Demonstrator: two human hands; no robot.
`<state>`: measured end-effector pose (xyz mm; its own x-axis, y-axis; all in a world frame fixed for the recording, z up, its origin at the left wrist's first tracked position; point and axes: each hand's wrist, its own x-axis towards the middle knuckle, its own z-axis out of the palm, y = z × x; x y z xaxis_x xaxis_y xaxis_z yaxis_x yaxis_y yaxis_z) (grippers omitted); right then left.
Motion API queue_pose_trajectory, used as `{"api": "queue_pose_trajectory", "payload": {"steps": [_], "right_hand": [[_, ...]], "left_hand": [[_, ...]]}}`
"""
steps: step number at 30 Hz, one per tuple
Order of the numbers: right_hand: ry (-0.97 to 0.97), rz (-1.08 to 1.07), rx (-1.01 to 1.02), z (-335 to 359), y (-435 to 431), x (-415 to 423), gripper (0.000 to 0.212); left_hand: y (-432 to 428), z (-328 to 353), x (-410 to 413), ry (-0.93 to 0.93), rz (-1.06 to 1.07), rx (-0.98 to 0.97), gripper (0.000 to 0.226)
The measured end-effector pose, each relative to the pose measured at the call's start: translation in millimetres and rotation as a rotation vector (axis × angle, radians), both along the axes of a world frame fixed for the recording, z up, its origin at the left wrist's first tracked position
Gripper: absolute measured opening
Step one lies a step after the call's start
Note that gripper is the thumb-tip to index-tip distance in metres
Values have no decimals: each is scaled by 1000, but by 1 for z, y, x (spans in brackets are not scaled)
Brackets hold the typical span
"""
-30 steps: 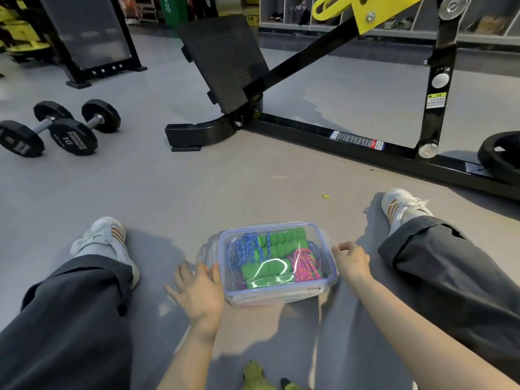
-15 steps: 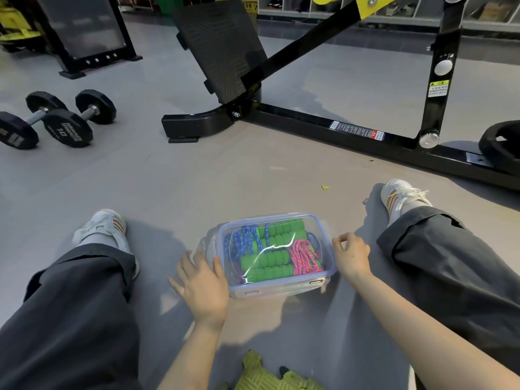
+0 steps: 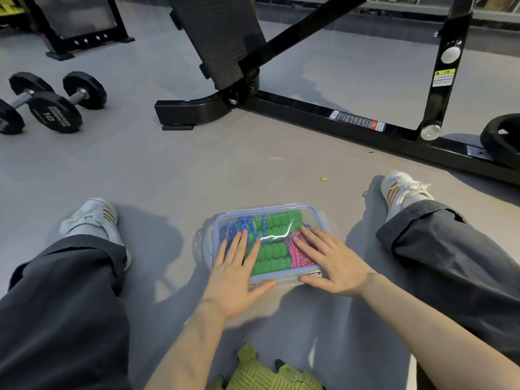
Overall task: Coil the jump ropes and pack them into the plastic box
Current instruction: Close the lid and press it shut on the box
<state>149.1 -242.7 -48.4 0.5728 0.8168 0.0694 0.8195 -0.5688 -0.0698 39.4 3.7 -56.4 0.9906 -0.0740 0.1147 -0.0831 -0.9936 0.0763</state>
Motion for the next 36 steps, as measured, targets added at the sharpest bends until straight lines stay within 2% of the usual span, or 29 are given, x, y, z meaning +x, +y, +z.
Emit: {"api": "queue_pose_trajectory", "payload": {"steps": [4, 21, 30, 36], "right_hand": [[-91, 83, -34, 3, -1, 14, 79], [-101, 70, 91, -19, 1, 15, 68], [-69, 7, 106, -11, 4, 7, 72], [-88, -50, 32, -9, 10, 3, 67]], "left_hand": [[2, -4, 2, -40, -22, 26, 86], [-3, -13, 8, -72, 3, 93, 78], [13, -2, 11, 45, -91, 124, 85], [10, 7, 19, 208, -102, 184, 77]]}}
